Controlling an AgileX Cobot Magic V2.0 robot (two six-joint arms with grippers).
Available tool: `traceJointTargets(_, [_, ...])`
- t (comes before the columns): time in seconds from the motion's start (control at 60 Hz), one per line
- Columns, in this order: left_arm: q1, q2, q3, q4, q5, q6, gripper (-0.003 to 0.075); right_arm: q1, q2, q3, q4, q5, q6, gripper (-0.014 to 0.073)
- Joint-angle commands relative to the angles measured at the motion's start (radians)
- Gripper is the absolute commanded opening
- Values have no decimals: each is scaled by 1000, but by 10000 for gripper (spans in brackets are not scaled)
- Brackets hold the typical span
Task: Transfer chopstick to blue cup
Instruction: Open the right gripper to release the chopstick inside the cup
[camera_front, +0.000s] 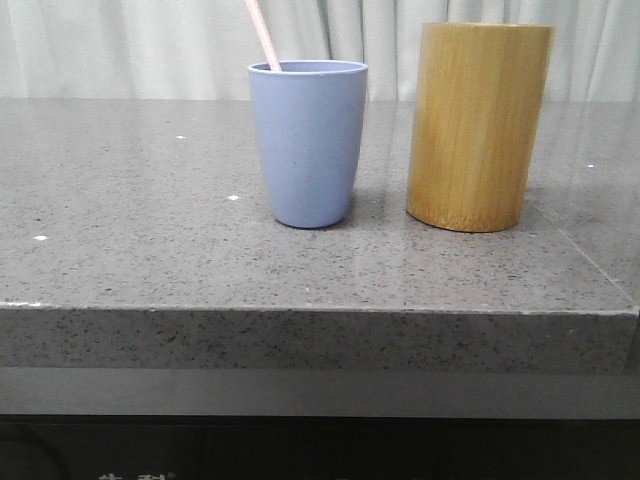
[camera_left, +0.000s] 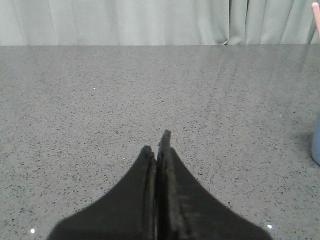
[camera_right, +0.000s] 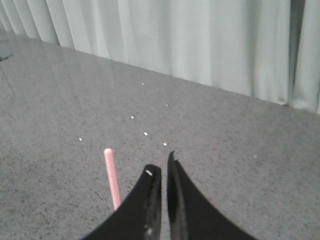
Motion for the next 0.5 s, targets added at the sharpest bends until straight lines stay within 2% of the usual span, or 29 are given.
traceJointTargets(0.0, [1,9,-26,-12,-84,-10,-19,-55,-46,-91,-2,80,-7,-23])
traceJointTargets(0.183, [1,9,-26,-12,-84,-10,-19,-198,-110,-88,-33,227,-7,-122])
traceJointTargets(0.483, [1,9,-26,-12,-84,-10,-19,-395,-346,151,-38,236,-7,-122])
